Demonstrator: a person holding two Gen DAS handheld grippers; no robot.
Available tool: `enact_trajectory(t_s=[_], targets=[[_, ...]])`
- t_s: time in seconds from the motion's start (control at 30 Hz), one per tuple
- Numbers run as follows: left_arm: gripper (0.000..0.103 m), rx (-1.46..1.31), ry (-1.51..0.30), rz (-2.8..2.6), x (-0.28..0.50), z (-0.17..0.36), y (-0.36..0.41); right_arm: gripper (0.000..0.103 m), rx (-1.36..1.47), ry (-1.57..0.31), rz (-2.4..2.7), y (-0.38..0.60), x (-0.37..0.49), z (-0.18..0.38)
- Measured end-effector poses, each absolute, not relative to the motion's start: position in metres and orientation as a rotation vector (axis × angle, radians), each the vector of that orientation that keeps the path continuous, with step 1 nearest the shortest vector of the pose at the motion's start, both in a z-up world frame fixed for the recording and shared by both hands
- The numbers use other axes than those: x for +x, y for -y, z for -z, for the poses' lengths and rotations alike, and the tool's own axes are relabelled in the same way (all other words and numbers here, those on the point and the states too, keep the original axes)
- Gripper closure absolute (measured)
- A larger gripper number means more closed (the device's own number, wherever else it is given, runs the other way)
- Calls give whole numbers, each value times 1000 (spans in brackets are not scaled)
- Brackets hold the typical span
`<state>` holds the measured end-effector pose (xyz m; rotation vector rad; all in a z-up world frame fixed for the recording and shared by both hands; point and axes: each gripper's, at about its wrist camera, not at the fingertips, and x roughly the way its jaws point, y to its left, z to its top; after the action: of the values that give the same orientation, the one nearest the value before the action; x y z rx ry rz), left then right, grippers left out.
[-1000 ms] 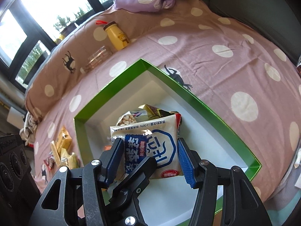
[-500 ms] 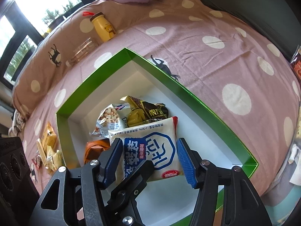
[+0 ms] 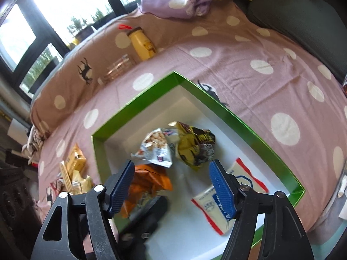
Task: Organize snacks
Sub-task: 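Move the right gripper to the pale yellow snack bag and grasp it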
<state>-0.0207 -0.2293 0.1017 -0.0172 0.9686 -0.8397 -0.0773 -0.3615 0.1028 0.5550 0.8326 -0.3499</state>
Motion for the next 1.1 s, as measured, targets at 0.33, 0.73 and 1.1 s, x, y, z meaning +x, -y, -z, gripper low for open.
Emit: enact_trajectory(t_s=[0.33, 0.73, 1.1], targets=[[11, -176, -929, 411, 21, -96, 65, 24, 438, -766, 116, 287, -45, -125], [12, -259, -1045, 31, 52, -48, -44, 23, 533, -1046, 25, 183, 53, -43], [11, -240, -1018, 92, 43, -57, -39, 25, 438, -1026, 166, 165, 69, -13]])
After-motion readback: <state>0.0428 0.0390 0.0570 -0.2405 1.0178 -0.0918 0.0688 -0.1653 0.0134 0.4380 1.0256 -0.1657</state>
